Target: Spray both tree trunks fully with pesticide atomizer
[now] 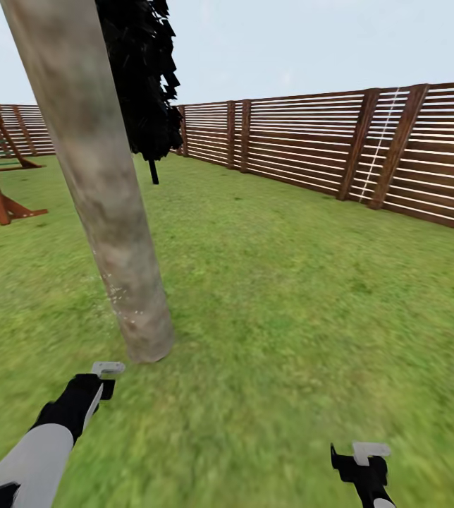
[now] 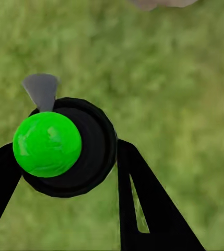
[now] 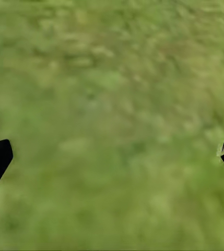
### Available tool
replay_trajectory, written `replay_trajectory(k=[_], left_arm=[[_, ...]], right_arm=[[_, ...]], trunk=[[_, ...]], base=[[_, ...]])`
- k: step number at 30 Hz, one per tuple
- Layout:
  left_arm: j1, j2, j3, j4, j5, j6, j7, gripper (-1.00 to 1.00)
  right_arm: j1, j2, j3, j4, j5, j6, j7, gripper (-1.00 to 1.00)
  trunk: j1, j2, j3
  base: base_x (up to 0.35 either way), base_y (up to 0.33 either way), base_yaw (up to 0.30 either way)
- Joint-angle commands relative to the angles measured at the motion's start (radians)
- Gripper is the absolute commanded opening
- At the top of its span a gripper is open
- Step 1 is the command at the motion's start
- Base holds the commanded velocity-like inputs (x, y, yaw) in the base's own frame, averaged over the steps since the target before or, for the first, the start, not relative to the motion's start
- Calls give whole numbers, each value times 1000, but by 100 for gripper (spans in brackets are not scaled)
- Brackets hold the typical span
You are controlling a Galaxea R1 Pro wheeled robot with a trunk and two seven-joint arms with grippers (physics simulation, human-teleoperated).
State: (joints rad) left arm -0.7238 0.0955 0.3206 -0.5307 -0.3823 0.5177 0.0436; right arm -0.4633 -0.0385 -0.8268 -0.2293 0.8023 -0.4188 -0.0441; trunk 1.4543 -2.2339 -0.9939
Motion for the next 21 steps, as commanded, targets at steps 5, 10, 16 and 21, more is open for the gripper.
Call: replay_trajectory(k=[5, 10, 16, 21], left_arm=[[0, -7, 3, -2, -1, 3, -1, -100], [0, -11, 5, -8, -1, 4, -3, -100], [0, -17, 4, -9, -1, 4, -4, -100], [0, -16, 5, -10, 8, 4, -4, -100]], right_arm=[[0, 0, 0, 0, 0, 0, 0, 100], [0, 0, 0, -1, 0, 0, 0, 100], [0, 0, -1, -1, -1, 0, -2, 100], [0, -1, -2, -2, -2, 0, -3, 100]], trunk=[[0, 0, 0], [0, 0, 0], [0, 0, 0], [0, 0, 0]], base=[[245, -174, 4], [87, -252, 0], [2, -276, 0], [0, -277, 0]])
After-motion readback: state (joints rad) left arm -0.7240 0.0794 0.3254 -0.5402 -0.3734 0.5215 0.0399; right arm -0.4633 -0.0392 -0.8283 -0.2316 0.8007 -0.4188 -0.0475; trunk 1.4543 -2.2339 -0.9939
